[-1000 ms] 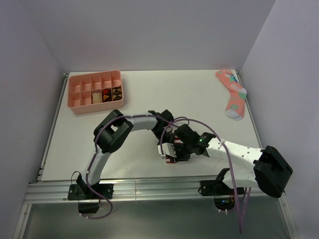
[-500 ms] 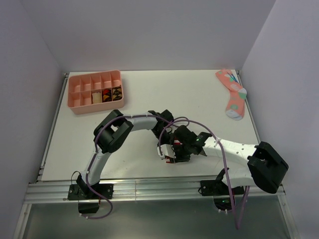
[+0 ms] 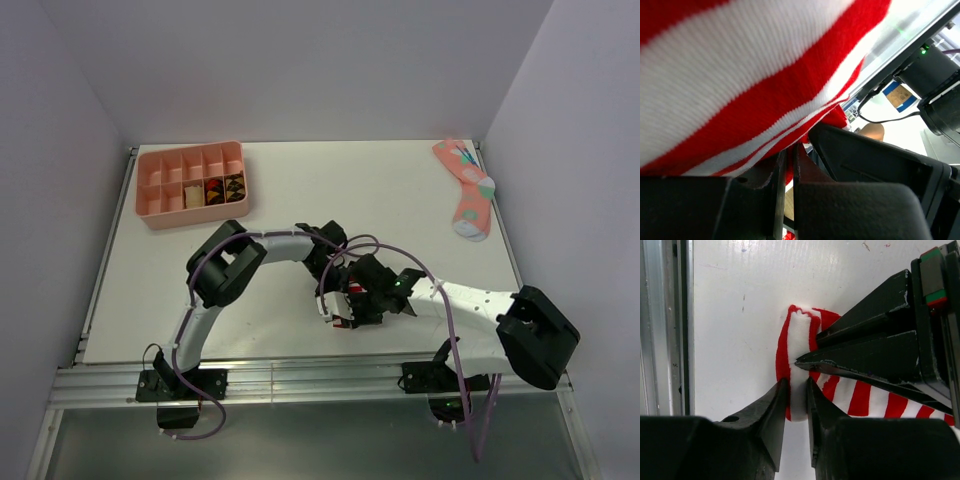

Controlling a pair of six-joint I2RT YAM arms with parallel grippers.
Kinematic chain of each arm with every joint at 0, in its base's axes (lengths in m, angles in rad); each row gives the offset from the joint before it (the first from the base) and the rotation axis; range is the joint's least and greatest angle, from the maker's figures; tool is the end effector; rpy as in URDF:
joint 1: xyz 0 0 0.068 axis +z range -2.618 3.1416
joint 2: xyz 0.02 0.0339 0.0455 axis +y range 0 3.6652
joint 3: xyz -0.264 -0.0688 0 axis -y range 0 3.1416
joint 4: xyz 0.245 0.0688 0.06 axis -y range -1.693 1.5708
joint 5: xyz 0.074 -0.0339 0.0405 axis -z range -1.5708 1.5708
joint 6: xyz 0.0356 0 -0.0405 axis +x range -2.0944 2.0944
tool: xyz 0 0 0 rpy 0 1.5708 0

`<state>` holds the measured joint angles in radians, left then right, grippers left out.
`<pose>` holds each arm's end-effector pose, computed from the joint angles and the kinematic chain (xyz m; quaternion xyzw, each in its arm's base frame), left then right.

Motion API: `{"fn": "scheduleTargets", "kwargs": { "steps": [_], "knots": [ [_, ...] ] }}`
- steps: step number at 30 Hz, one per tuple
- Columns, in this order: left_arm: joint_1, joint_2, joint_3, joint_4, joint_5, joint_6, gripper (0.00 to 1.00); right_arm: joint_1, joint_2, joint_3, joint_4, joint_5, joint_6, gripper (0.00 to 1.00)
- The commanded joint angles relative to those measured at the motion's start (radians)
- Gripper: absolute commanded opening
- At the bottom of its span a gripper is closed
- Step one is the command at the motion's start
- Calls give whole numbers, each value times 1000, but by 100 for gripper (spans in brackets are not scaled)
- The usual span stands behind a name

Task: Roll the socks
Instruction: Roll the sock at the center of the board.

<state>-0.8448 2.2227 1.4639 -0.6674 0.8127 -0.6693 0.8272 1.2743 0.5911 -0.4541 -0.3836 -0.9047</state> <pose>0.2551 -0.3263 0.1009 -0.1087 -0.9101 0.3321 0.2225 0.1362 0.1678 0.1607 -0.7568 0.5899 0.1778 0.2182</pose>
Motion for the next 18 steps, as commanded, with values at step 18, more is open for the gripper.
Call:
{"fn": "scheduleTargets", "kwargs": {
  "steps": [18],
  "knots": [
    [107,-201,-194,397,-182,-176,36,-7,4,-56,-11,25,21,19]
  ]
}}
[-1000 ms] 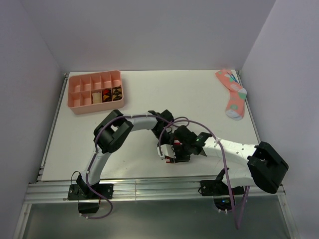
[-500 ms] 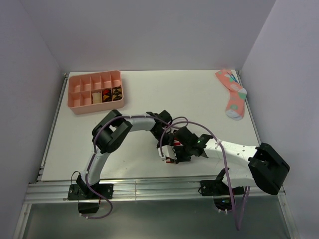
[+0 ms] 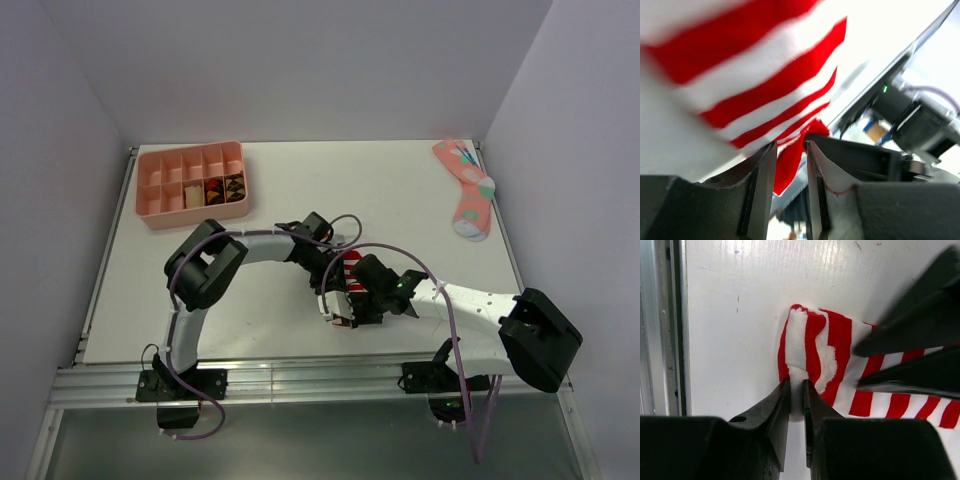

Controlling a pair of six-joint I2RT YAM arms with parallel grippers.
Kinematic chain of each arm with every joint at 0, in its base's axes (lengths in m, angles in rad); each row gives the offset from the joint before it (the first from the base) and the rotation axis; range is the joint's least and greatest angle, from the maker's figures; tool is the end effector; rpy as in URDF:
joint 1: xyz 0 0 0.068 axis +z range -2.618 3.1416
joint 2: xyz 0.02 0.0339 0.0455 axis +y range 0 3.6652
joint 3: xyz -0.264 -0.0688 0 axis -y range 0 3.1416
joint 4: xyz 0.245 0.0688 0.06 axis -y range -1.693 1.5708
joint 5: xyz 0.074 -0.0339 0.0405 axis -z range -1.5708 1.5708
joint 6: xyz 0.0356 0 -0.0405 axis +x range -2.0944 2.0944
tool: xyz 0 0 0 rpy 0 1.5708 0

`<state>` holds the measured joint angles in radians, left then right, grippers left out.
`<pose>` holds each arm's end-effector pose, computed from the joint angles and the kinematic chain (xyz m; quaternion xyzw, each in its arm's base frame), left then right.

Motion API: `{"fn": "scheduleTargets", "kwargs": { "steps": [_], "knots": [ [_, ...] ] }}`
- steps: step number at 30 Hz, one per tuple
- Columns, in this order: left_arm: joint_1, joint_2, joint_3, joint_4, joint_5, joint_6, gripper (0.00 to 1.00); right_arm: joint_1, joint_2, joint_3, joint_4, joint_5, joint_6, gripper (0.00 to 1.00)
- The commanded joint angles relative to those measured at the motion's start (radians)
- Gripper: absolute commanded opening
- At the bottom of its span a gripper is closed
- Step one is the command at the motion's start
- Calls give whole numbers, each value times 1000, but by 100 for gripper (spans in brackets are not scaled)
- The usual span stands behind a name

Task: Roll the socks
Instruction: Roll the sock at the center of the board.

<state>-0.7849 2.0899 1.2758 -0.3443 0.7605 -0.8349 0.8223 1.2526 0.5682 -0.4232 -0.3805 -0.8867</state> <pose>0.2676 -0.3020 0.1143 -0.0532 -0.9105 0.3882 0.1320 0.1353 0.1651 0.1601 -0.7494 0.5948 0.1767 0.2312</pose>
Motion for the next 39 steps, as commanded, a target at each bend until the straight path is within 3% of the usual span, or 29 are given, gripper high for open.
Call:
{"fn": "scheduleTargets", "kwargs": {
  "steps": [1,11,21,26,39],
  "knots": [
    [56,-73,-4,70,-133,-6,36,-2,27,-31,-42,22,3,19],
    [118,-51,103,-81,-240,111,38,-2,34,-25,-48,26,3,19],
    [127,19,143,-136,-179,166,40,-3,41,-16,-52,32,3,19],
    [127,55,198,-225,-262,203,39,-3,39,-14,-57,29,5,19],
    [113,102,264,-263,-311,234,39,-3,38,-11,-65,28,5,19]
  ]
}}
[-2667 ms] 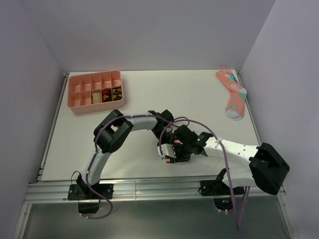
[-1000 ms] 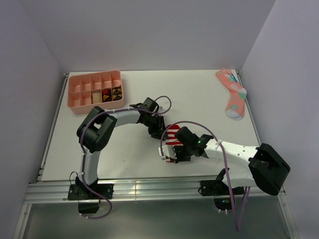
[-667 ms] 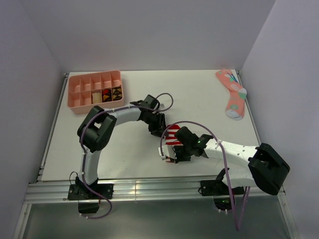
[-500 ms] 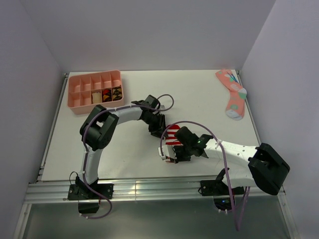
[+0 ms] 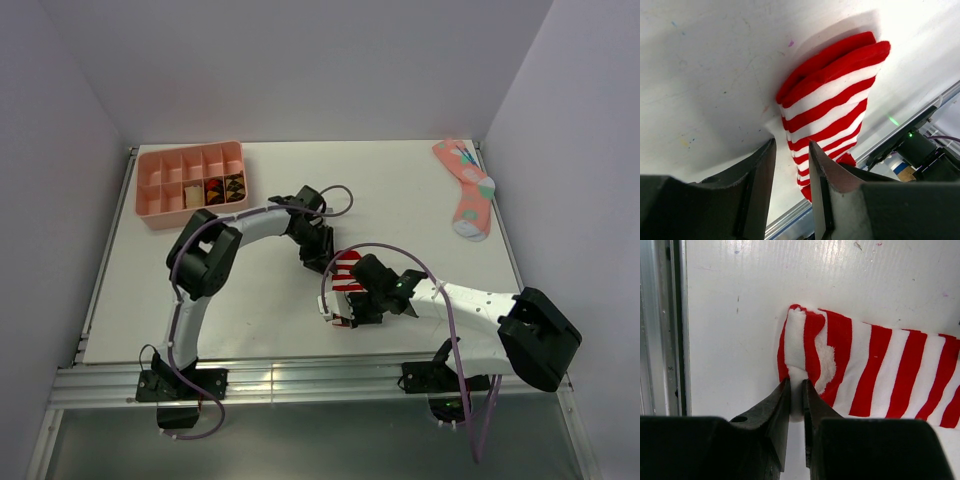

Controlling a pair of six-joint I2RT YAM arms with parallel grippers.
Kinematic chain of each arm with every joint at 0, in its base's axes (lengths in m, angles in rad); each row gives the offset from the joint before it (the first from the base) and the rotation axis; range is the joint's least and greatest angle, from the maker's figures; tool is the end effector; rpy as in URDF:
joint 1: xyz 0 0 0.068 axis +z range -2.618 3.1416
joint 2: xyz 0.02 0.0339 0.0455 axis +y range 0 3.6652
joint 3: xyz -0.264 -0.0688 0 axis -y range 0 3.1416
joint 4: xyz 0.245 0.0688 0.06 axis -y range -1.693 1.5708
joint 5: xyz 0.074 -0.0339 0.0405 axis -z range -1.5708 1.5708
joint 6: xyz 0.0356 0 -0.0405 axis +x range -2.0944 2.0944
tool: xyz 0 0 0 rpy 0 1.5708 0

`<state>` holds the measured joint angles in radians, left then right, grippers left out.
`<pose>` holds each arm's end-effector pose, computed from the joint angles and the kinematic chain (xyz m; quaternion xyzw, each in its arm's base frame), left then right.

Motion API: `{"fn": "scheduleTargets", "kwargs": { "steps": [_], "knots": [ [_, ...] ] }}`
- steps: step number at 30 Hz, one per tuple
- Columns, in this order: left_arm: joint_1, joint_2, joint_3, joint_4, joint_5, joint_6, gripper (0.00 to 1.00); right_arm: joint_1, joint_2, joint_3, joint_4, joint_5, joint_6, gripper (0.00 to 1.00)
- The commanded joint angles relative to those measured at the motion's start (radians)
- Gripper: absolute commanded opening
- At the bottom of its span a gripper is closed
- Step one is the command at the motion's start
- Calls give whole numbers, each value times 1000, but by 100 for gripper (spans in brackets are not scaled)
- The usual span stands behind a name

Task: Roll the socks
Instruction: Roll the sock at the center of the board.

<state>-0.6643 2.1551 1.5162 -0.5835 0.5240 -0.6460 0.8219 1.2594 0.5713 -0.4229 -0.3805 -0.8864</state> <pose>0.3306 -0.2815 0.1372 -0.0536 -0.9508 0.3043 0.0227 0.1360 0.1657 0.1596 -0.7492 0.5955 0.1768 0.2296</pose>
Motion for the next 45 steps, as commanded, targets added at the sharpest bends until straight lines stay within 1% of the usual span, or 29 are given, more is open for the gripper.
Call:
{"fn": "scheduleTargets", "kwargs": {
  "steps": [1,11,15,18,19,21,22,24,27,30,33,34,36,41,44,45],
  "knots": [
    [-8,41,35,-27,-78,46,39,-1,31,-16,-62,28,4,19],
    [-20,84,90,-53,-87,60,39,-1,31,-14,-65,28,6,19],
    [-20,97,85,-44,-81,57,36,-1,29,-16,-65,28,7,19],
    [-20,101,81,-41,-82,55,30,-3,29,-16,-71,26,6,19],
    [-20,104,81,-41,-82,55,24,-3,32,-14,-73,26,7,19],
    [-20,109,79,-38,-81,54,16,-3,29,-14,-73,26,6,19],
    [-20,111,81,-39,-78,55,8,-1,31,-14,-71,28,7,19],
    [-20,109,79,-36,-82,54,0,-1,32,-14,-71,28,9,19],
    [-14,88,53,-13,-111,37,0,-4,43,-5,-80,17,6,19],
    [17,68,27,17,-113,28,0,-15,69,22,-125,-26,-9,19],
    [40,52,18,31,-125,28,0,-39,118,79,-210,-92,-42,18],
    [46,48,10,34,-130,25,0,-59,133,96,-259,-115,-52,18],
    [48,29,-4,56,-145,14,0,-88,173,145,-303,-172,-81,18],
    [60,9,-44,80,-151,6,0,-191,248,232,-398,-230,-132,18],
    [65,2,-53,94,-165,-1,0,-240,326,307,-476,-270,-170,19],
    [63,-6,-57,99,-167,-1,0,-251,377,329,-502,-288,-181,19]
  ]
}}
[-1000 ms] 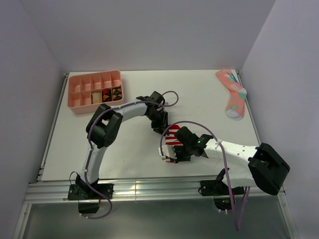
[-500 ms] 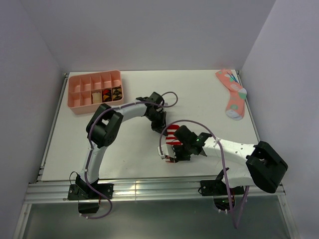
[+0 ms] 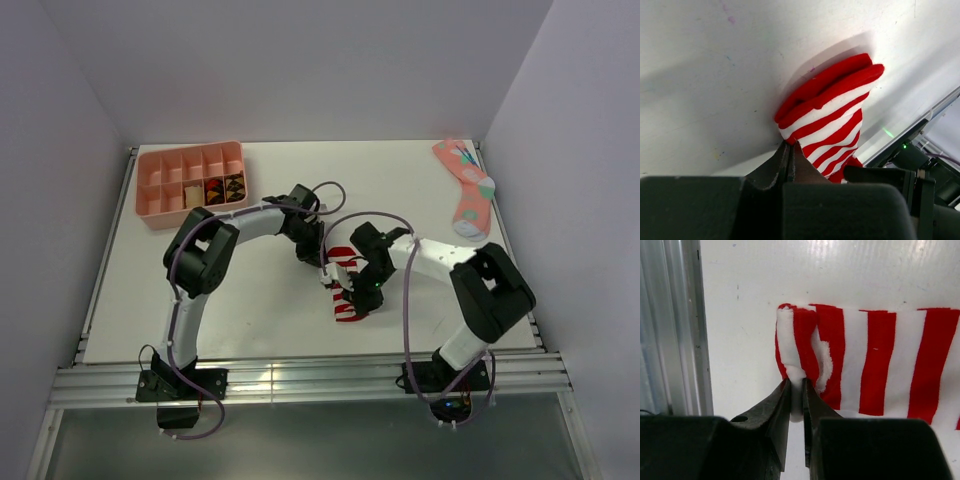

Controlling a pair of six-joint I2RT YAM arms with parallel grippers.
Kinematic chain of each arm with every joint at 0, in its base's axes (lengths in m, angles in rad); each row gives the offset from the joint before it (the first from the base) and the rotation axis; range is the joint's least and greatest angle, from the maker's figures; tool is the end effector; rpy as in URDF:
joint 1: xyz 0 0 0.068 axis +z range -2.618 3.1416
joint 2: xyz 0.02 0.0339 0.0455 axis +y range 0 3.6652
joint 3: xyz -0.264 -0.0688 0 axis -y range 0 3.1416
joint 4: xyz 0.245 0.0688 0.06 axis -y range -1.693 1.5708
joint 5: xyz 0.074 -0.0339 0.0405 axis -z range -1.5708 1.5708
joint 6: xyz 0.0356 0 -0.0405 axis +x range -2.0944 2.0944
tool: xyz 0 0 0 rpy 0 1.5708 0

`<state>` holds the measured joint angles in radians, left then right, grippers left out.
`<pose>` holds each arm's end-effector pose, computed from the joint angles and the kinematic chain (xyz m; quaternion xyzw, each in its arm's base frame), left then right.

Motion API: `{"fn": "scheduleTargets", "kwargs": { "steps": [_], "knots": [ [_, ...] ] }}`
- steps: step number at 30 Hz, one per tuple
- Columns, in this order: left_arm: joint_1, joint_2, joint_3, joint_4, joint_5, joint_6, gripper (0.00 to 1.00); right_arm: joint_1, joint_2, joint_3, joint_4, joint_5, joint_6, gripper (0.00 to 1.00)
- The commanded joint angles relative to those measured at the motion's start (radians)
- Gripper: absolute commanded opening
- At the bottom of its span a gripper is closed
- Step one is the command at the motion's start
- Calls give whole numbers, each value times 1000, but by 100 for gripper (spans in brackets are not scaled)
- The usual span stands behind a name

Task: Roll the socks
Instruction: Roll the sock at the center of the board.

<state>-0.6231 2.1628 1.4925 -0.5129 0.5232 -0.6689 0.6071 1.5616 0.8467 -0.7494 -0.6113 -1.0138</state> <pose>0.3439 -0.2690 0.1303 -0.0281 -0.9488 0.3146 0.0042 0.1960 0.1610 0.1596 -0.7011 0.6447 0.2840 0.1104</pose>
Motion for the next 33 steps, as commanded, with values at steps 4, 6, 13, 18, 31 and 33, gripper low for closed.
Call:
{"fn": "scheduleTargets", "kwargs": {
  "steps": [4,6,13,18,31,33],
  "knots": [
    [23,-46,-69,66,-172,-1,0,-89,216,166,-302,-100,-89,19],
    [22,-66,-95,94,-178,-8,0,-104,291,227,-335,-107,-97,19],
    [17,-126,-205,215,-189,-61,0,-127,451,363,-401,-127,-28,19],
    [6,-184,-303,299,-236,-110,0,-127,511,413,-329,-70,96,19],
    [-10,-232,-485,542,-263,-215,0,-132,572,480,-318,-60,195,19],
    [-12,-230,-511,609,-252,-218,3,-130,584,479,-311,-53,207,19]
  ]
}}
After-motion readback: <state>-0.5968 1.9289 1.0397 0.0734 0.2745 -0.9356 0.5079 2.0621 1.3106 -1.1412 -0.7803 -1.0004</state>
